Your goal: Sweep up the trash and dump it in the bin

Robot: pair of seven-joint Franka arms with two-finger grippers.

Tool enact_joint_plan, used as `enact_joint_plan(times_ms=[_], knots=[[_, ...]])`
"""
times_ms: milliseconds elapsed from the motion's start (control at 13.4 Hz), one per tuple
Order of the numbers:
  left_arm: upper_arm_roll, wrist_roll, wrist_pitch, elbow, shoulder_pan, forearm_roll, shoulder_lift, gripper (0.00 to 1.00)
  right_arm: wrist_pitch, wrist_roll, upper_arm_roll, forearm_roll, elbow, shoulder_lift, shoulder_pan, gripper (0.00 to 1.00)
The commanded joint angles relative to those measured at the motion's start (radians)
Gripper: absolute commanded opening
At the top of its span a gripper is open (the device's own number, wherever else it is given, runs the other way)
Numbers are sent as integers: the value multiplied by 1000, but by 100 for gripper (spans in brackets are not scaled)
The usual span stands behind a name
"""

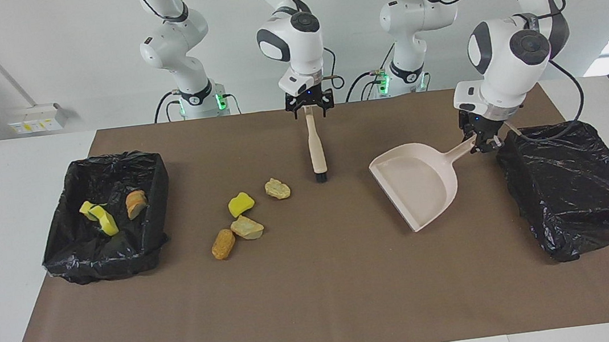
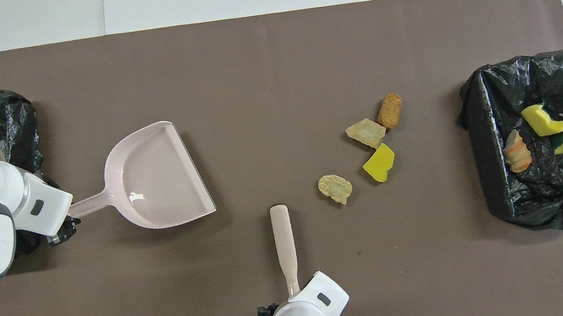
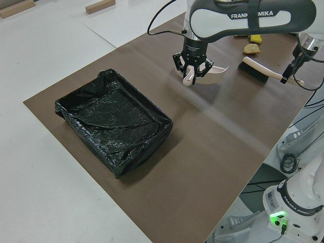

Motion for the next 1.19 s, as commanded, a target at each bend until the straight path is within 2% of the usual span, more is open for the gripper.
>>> enact_joint_plan(times_ms=[0,149,372,670,744,818,893,967,1116], knots=[[11,22,60,-42,-31,20,-37,0,61,5,-5,-8,-14,13,3,84],[11,49,92,-42,-31,19,-34,0,66,-1,-6,-24,-13,23,-3,80],[11,97,94,-40,-30,19,-33,0,80,-2,-6,-38,-7,35,-5,64],[11,164,85,-40,-20,17,-34,0,43,-5,-9,-64,21,38,-6,62],[11,164,85,-40,-16,16,-33,0,16,-21,-12,-65,34,33,-6,56],[11,163,88,-40,-16,9,-34,0,-13,-38,-14,-68,39,26,-12,23],[11,163,94,-42,-16,5,-31,0,-24,-42,-12,-68,41,24,-19,6],[11,164,99,-48,-19,5,-30,0,-27,-58,-11,-70,39,23,-26,0],[11,161,100,-65,-31,5,-20,0,-63,-76,-12,-70,56,15,-32,0]])
